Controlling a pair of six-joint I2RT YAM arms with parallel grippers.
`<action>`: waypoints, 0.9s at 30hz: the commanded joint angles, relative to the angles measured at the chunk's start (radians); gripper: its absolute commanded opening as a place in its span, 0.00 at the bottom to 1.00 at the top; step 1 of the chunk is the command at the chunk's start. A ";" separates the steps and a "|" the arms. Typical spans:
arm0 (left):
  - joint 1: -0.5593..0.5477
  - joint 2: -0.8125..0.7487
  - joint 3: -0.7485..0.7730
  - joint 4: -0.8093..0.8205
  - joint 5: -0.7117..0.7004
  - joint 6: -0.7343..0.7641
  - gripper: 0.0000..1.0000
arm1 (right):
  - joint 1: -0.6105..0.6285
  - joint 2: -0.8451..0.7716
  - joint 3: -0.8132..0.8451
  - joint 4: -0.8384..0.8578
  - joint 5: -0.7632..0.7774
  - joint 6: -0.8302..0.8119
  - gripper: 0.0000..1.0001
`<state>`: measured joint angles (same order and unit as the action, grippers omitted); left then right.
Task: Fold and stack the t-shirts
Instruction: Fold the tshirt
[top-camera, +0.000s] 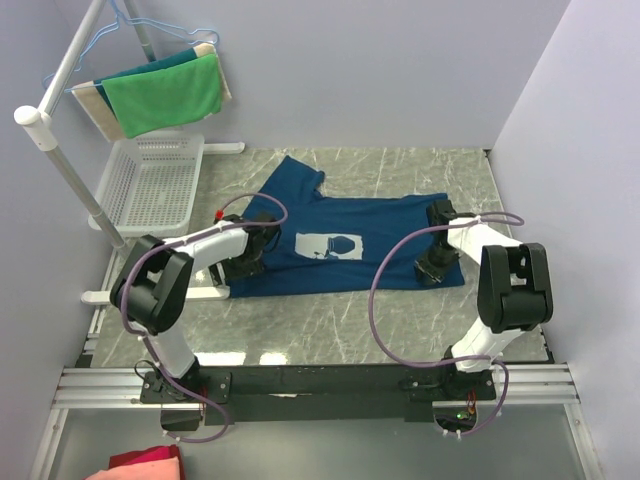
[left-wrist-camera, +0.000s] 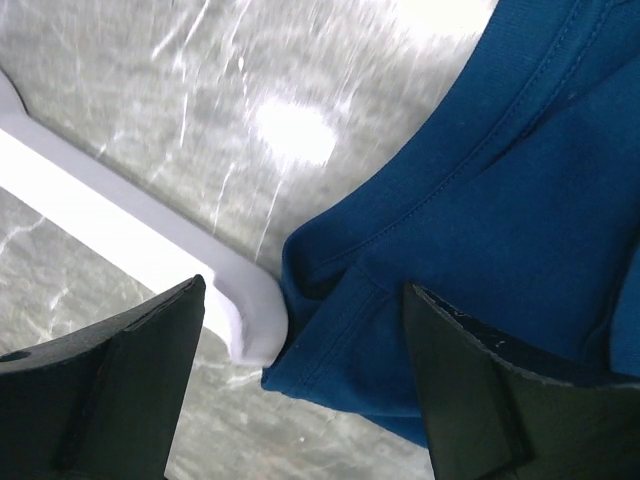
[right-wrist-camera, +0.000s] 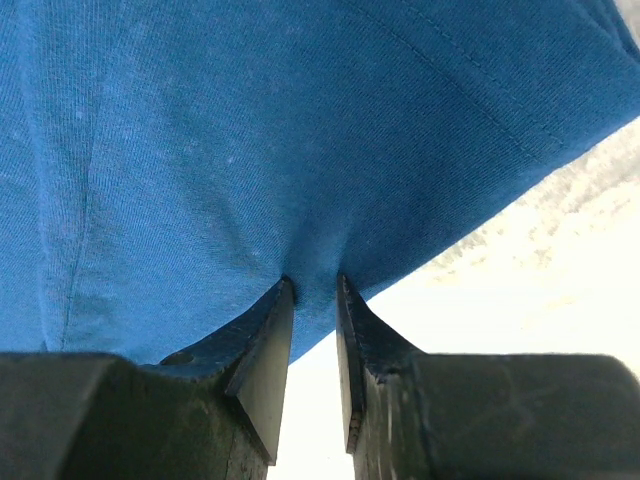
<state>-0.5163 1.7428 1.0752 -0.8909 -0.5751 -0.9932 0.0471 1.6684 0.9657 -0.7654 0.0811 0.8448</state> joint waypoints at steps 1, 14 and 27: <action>-0.016 -0.043 -0.061 -0.055 0.067 -0.021 0.85 | -0.010 0.007 -0.081 -0.058 0.043 -0.003 0.30; -0.025 -0.155 0.086 -0.132 0.009 0.044 0.89 | 0.019 -0.150 0.073 -0.205 0.111 0.045 0.31; -0.021 -0.046 0.201 -0.011 0.196 0.088 0.83 | 0.043 -0.104 0.315 -0.198 0.158 -0.013 0.36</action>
<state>-0.5373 1.6432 1.2789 -0.9470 -0.4747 -0.9356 0.0818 1.5009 1.2179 -0.9497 0.1997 0.8463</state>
